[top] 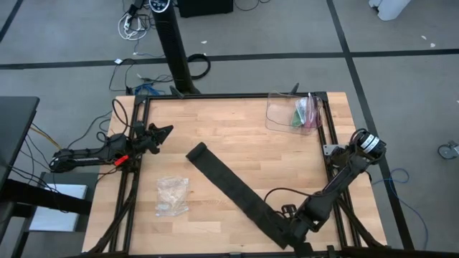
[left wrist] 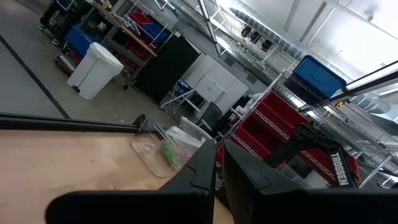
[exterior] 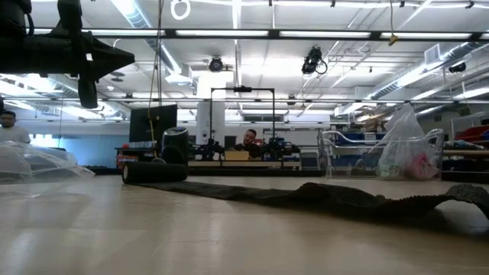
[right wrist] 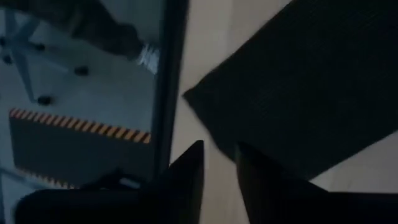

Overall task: Roll bandage
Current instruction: Roll the black bandage

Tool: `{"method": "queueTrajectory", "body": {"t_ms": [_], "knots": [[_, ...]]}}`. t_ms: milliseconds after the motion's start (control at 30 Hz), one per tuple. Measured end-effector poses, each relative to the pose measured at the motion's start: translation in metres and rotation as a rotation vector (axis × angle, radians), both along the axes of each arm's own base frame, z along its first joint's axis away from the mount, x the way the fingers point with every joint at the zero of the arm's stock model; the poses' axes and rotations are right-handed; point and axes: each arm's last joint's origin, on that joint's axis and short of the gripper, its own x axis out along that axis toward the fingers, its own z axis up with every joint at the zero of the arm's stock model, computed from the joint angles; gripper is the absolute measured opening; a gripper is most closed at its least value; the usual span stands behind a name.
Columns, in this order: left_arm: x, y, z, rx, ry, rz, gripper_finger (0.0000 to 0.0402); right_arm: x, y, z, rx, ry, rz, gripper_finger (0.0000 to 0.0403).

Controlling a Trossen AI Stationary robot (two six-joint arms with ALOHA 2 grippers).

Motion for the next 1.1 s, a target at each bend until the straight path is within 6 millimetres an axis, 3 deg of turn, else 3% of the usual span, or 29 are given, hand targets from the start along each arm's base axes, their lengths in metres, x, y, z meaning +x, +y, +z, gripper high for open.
{"method": "queueTrajectory", "body": {"t_ms": [100,167,500,867,1100], "knots": [[0.000,0.000,0.000,0.000,-0.001,0.000,0.0037,-0.002,-0.007,-0.010,-0.019,0.038,-0.054,0.0022],[0.000,0.000,0.000,0.000,-0.001,0.000,0.0037,-0.004,-0.010,-0.016,-0.018,0.040,-0.056,0.0008],[0.000,0.000,0.000,-0.001,-0.001,0.000,0.0037,-0.018,-0.018,-0.042,0.022,0.128,-0.110,0.0005],[0.000,0.000,0.000,-0.026,-0.017,-0.009,0.0037,-0.023,-0.009,-0.042,0.119,0.196,-0.158,0.0010],[0.000,0.000,0.000,-0.042,-0.026,-0.027,0.0037,-0.028,-0.003,-0.042,0.145,0.230,-0.208,0.0035]]}}
